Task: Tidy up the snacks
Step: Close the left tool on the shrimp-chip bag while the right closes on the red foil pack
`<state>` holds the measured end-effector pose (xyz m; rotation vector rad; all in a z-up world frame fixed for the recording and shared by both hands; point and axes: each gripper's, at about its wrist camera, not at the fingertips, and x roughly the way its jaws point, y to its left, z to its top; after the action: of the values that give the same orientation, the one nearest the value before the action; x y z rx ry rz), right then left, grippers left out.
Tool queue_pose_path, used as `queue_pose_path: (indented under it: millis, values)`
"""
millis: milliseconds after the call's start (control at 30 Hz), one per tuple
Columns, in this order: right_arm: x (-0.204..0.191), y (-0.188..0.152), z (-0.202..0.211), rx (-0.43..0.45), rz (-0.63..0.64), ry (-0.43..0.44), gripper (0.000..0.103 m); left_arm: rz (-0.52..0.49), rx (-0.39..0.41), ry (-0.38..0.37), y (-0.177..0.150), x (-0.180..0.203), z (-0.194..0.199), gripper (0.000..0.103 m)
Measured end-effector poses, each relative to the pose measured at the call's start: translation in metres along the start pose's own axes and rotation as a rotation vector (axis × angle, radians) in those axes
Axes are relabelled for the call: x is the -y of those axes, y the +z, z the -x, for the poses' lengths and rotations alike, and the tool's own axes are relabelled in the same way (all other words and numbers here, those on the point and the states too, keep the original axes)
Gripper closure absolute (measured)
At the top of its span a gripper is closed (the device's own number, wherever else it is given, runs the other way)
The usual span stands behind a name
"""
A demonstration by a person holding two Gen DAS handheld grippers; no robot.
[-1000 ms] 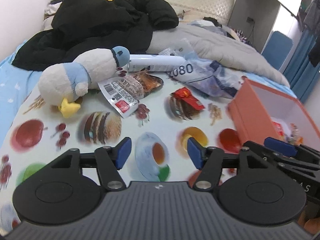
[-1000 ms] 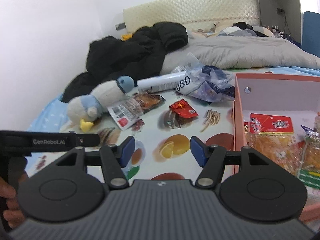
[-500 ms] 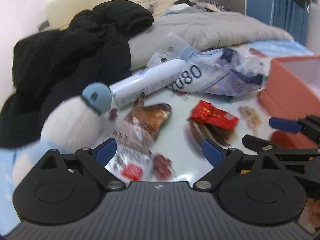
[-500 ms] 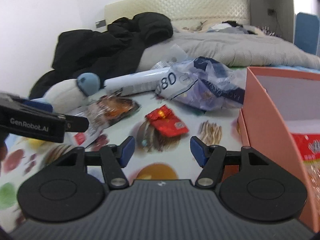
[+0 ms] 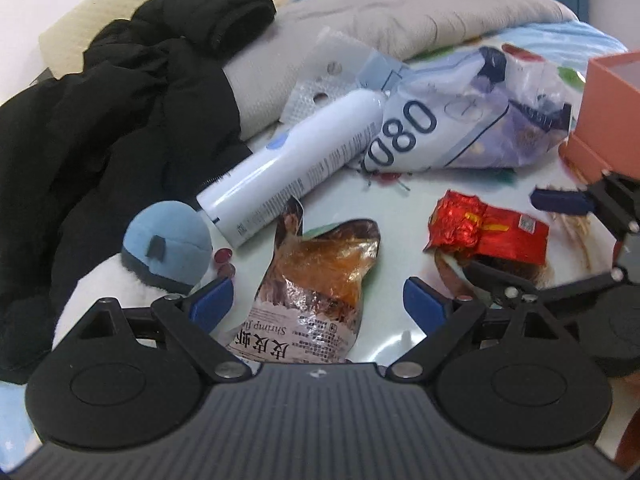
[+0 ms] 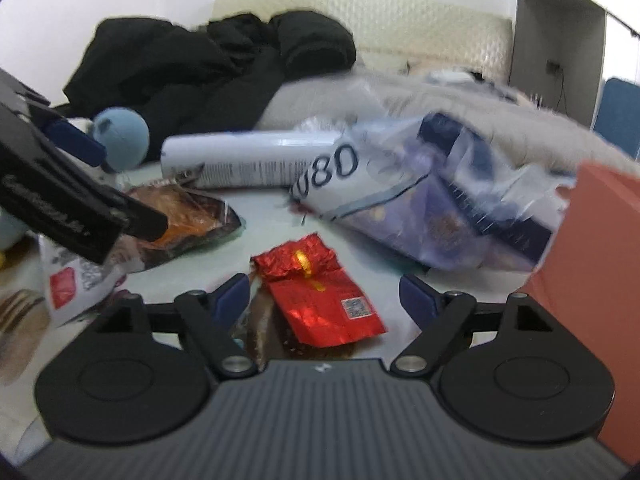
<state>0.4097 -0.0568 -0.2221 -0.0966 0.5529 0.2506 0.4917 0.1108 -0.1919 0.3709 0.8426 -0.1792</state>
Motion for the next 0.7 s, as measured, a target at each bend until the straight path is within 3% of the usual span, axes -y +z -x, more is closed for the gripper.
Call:
queue_pose_path:
  millis: [167,267,367,433,700]
  values:
    - [-0.006,0.008,-0.021,-0.052,0.006,-0.001,0.020,-0.021,-0.036,0.017,-0.006,-0.004,-0.020,0.011]
    - [-0.009,0.009,-0.026,-0.067,0.012,-0.007,0.021,-0.029,-0.059,0.025,-0.009,-0.004,-0.027,0.021]
    - [-0.008,0.007,-0.023,-0.065,0.006,0.007,0.038,-0.029,-0.062,0.031,-0.014,-0.002,-0.028,0.031]
    - [-0.009,0.007,-0.021,-0.064,0.007,0.005,0.039,-0.016,-0.059,0.027,-0.015,-0.002,-0.024,0.038]
    - [-0.015,-0.002,0.004,-0.076,0.025,0.009,0.042,0.098,-0.074,0.018,-0.026,0.009,0.011,0.041]
